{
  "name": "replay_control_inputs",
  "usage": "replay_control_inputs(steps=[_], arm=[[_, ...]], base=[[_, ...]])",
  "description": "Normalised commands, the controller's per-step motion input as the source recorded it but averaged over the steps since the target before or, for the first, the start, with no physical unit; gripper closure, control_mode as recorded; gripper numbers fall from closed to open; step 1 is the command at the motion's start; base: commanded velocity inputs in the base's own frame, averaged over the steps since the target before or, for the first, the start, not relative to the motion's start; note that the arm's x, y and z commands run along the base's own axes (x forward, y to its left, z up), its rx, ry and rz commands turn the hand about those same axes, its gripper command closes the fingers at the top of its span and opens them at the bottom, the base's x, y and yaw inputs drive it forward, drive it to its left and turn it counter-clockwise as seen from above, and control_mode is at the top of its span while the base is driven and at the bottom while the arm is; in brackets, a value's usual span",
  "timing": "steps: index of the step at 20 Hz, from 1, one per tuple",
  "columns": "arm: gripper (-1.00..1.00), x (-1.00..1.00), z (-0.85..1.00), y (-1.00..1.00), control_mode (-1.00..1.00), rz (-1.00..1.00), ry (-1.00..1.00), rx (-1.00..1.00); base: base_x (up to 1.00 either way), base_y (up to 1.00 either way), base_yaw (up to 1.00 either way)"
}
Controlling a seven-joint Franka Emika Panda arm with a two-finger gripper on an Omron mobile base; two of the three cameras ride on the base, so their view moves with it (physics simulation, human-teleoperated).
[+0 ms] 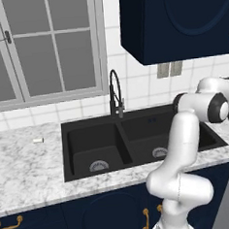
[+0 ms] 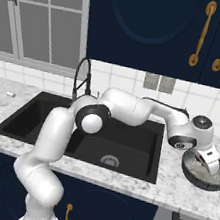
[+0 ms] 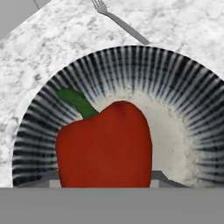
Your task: Pick the bell pepper from the sink and place it in the bowl. Then pick the bowl and place it in the microwave. Then close the microwave door and press the start button.
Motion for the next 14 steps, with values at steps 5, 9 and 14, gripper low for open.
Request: replay_control_inputs(steps=[5, 9, 14], arm=[[1.00, 0.35, -0.31, -0.30, -1.00, 0.05, 0.05, 0.05], [1.00, 0.08, -0.47, -0.10, -1.00, 0.04, 0.00, 0.00], [1.00, 0.08, -0.50, -0.03, -1.00, 0.01, 0.00, 0.00]], base=[[0.00, 0.00, 0.00], [0.00, 0.00, 0.00], [0.00, 0.00, 0.00]])
